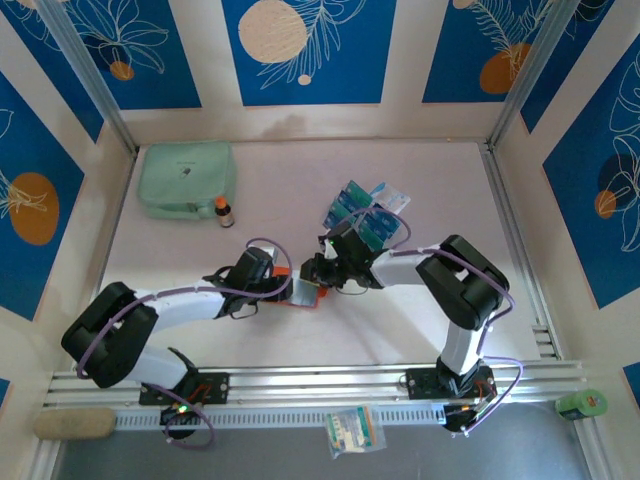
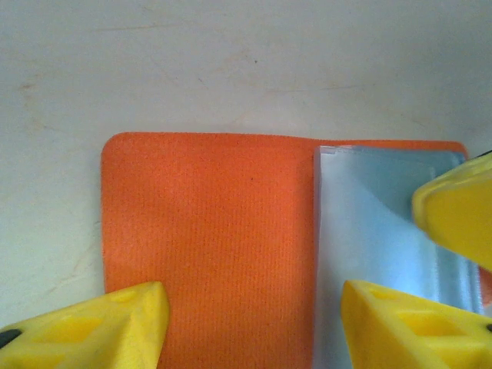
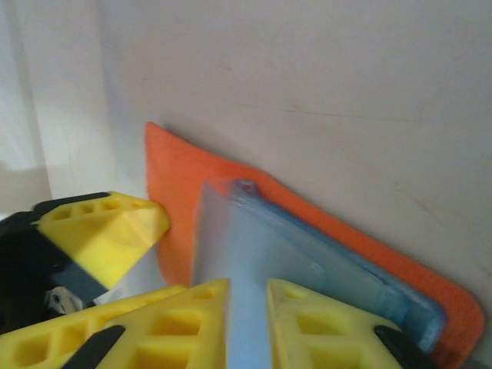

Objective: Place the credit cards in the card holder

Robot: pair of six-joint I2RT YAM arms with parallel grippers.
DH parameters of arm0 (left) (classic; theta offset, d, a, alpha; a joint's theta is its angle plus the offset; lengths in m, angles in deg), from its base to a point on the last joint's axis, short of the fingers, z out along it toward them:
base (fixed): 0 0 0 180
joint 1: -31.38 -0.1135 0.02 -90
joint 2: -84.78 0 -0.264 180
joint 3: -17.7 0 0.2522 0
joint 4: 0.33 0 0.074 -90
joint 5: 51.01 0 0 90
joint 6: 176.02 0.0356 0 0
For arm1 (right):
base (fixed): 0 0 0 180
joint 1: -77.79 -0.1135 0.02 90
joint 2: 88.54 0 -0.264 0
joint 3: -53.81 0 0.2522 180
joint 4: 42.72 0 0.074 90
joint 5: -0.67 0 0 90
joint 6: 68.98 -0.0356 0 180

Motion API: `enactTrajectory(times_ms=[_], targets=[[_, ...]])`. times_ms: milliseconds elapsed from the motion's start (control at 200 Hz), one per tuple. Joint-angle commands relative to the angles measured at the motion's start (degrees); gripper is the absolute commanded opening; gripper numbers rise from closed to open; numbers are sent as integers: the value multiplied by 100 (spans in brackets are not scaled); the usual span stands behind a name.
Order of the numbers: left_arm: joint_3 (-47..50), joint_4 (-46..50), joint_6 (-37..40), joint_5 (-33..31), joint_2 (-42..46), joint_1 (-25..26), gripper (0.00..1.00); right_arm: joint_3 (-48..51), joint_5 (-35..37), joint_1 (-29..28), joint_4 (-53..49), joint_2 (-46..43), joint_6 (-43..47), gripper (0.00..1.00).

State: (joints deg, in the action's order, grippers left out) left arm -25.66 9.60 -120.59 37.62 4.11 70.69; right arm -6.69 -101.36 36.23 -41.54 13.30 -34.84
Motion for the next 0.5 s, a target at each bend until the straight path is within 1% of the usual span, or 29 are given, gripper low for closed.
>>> enactTrajectory(times_ms=[0, 80, 210, 495], targets=[[200, 340, -79, 49, -187, 77, 61, 136, 31, -31, -18, -318, -13, 29], [195, 331, -82, 53, -178, 85, 59, 199, 60, -45, 8, -339, -51, 33], [197, 329, -88, 49, -178, 86, 57, 297, 112, -69, 96, -349, -107, 44], [196, 327, -92, 40, -178, 94, 56, 361, 161, -80, 150, -387, -136, 52]])
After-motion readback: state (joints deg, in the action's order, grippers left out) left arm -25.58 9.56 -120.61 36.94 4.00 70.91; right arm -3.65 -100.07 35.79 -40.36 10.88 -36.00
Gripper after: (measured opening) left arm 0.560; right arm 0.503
